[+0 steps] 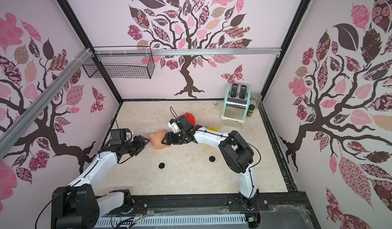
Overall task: Close piggy banks
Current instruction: Turn over the piggy bank at the center of the board.
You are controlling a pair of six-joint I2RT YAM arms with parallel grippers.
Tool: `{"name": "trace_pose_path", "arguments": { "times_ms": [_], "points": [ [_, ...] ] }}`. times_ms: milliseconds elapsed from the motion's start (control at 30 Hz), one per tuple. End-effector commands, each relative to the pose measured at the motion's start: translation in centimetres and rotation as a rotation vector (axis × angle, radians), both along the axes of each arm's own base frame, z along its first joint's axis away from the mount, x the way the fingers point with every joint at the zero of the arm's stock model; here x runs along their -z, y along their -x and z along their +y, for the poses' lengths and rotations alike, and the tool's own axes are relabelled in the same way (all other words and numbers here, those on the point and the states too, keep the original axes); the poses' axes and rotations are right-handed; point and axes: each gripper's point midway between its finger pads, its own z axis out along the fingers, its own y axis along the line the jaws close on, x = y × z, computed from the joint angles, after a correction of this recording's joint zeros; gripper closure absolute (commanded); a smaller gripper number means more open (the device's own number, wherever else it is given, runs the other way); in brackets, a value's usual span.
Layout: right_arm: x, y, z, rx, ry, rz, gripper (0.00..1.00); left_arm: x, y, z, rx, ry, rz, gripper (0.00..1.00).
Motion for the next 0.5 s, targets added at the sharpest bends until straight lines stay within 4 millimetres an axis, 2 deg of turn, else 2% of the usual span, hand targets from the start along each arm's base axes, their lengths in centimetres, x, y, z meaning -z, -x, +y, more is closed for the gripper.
{"name": "trace_pose_path", "arguments": {
  "times_ms": [0, 200, 300, 467],
  "points": [
    [0.2, 0.8, 0.8, -0.024, -0.006, 0.019, 0.33, -1.3, -1.4, -0.1, 0.015, 0.001, -0.053, 0.40],
    [-0.6, 2.0, 1.3, -0.055, -0.014, 0.014, 0.34, -1.4, -1.9, 0.2, 0.013, -0.022, -0.050, 0.40],
    [-1.7, 2.4, 1.2, -0.071, -0.022, -0.003, 0.33, -1.5, -2.2, 0.3, 0.016, -0.031, -0.046, 0.40],
    [-3.3, 0.8, -0.7, -0.020, 0.048, -0.144, 0.32, -2.1, -1.7, 0.6, 0.021, -0.062, -0.042, 0.40]
  ]
}}
